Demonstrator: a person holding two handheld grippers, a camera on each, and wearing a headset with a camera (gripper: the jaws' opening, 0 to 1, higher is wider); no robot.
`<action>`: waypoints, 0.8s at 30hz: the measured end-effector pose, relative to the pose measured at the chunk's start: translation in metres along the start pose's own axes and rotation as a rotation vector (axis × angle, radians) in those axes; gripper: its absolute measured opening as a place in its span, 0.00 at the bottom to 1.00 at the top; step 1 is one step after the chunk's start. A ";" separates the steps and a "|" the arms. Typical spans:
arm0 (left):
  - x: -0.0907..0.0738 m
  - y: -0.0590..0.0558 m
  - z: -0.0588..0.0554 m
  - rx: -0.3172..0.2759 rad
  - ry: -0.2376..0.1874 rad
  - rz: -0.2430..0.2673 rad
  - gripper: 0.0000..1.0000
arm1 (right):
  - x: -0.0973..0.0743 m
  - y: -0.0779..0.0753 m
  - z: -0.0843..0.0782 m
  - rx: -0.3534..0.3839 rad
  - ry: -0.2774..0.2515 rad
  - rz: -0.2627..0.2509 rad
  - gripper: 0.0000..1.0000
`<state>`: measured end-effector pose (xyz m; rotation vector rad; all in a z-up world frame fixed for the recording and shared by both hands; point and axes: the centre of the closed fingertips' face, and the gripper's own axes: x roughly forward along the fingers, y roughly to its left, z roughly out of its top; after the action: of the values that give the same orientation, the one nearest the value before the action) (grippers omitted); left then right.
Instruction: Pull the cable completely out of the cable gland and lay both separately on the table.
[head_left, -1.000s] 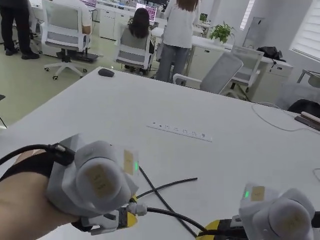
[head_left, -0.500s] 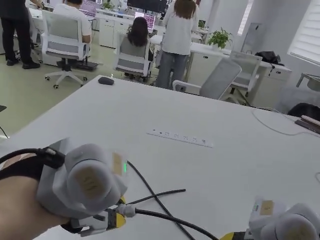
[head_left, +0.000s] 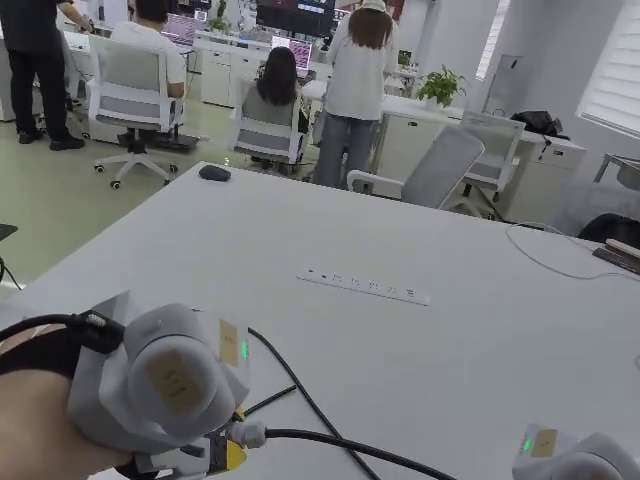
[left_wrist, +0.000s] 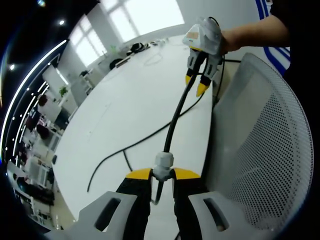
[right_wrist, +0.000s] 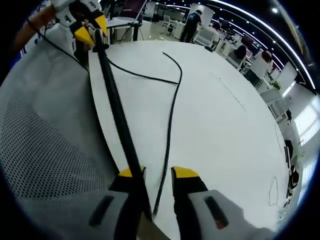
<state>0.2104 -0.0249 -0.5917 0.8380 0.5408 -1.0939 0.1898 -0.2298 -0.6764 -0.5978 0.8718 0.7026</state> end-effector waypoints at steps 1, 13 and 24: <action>0.000 0.000 0.000 -0.001 0.002 0.000 0.16 | -0.001 0.005 0.004 0.011 -0.010 0.017 0.25; 0.009 -0.015 0.006 0.028 0.035 -0.032 0.16 | -0.014 0.059 0.107 0.040 -0.298 0.251 0.35; 0.009 -0.025 0.012 0.063 0.040 -0.049 0.16 | -0.016 0.100 0.142 -0.180 -0.331 0.341 0.23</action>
<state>0.1908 -0.0453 -0.5993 0.9073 0.5654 -1.1457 0.1738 -0.0698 -0.6084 -0.4774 0.6082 1.1631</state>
